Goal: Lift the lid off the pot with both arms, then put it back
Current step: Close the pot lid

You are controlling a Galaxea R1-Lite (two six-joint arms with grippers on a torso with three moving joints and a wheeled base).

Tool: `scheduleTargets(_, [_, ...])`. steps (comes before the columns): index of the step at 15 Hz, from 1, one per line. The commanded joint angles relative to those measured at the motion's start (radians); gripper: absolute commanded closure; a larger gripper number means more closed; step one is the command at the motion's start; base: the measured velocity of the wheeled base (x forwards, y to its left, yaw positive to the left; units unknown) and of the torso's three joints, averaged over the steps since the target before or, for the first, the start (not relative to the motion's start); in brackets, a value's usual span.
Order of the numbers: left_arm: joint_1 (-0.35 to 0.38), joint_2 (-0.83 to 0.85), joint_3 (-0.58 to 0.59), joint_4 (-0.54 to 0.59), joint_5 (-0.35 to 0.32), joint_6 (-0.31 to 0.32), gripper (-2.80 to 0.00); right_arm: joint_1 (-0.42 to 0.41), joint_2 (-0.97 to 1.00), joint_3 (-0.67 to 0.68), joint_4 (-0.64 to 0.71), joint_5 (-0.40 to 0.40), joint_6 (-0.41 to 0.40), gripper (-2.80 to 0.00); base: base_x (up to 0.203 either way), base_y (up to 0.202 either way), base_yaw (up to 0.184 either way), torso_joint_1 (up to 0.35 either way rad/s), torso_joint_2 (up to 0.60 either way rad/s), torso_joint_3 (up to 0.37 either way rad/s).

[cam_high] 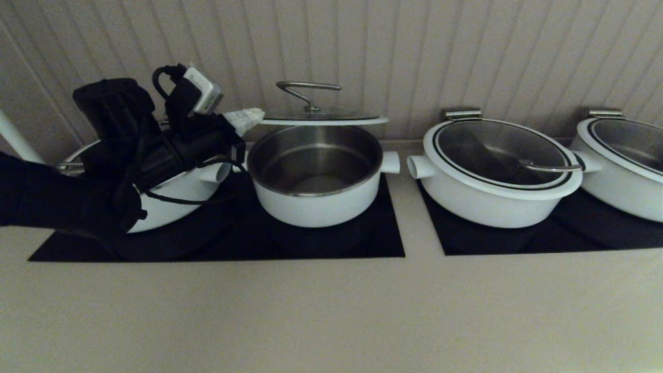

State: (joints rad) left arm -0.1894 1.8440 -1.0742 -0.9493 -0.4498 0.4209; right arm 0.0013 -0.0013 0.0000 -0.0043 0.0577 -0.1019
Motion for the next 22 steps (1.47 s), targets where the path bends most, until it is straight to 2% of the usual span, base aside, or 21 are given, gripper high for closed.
scheduleTargets(1, [0.000, -0.005, 0.026, -0.014, -0.003, 0.003, 0.00, 0.000, 0.001, 0.000, 0.000, 0.001, -0.001, 0.00, 0.000, 0.000, 0.000, 0.000, 0.00, 0.000])
scheduleTargets(6, [-0.021, -0.003, 0.040, -0.016, 0.000, 0.003, 0.00, 0.000, 0.001, 0.000, 0.000, 0.001, -0.001, 0.00, 0.000, 0.000, 0.000, 0.000, 0.00, 0.000])
scheduleTargets(9, [-0.034, -0.001, 0.086, -0.062, 0.002, 0.002, 0.00, 0.000, 0.001, 0.000, 0.000, 0.001, -0.001, 0.00, 0.000, 0.000, 0.000, 0.000, 0.00, 0.000])
scheduleTargets(22, [-0.036, -0.016, 0.195, -0.112, 0.002, 0.003, 0.00, 0.000, 0.001, 0.000, 0.000, 0.001, -0.001, 0.00, 0.000, 0.000, 0.000, 0.000, 0.00, 0.000])
